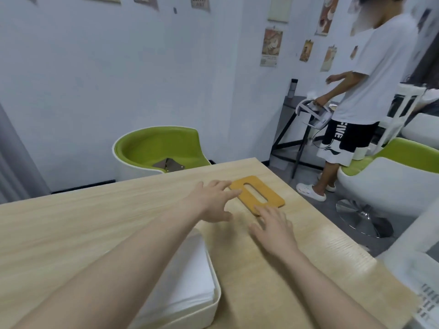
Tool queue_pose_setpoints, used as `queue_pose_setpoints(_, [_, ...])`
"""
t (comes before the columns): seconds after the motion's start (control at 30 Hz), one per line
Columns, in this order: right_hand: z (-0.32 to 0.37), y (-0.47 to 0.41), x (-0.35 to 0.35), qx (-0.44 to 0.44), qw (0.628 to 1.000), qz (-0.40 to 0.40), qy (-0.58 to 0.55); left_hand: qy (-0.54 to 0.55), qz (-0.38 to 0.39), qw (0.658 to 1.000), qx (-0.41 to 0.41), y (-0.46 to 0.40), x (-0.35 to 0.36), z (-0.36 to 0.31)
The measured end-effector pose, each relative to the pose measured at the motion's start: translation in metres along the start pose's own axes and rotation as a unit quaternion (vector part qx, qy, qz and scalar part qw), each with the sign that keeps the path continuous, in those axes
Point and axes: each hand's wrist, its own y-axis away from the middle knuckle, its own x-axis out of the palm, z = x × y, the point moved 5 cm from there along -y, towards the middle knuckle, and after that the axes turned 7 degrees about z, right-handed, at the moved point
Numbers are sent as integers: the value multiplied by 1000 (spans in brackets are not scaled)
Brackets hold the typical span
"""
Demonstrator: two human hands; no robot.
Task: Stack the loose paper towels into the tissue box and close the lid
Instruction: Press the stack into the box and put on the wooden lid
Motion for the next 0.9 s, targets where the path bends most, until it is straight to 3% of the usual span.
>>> queue_pose_setpoints(0.2, [-16,-51,14,34,994,38,102,-29,15,999,21,-55,13,4])
queue_pose_setpoints(0.37, [-25,-60,11,27,989,-34,139,-37,18,998,44,-89,21,3])
queue_pose_setpoints(0.43, [-28,-67,12,12,991,-27,133,-34,27,998,44,-103,26,2])
queue_pose_setpoints(0.7, [-40,-72,10,-70,997,-5,-17,-42,37,996,65,-139,39,8])
queue_pose_setpoints(0.9, [-65,-51,11,-112,985,55,-116,-49,25,994,94,-141,41,8])
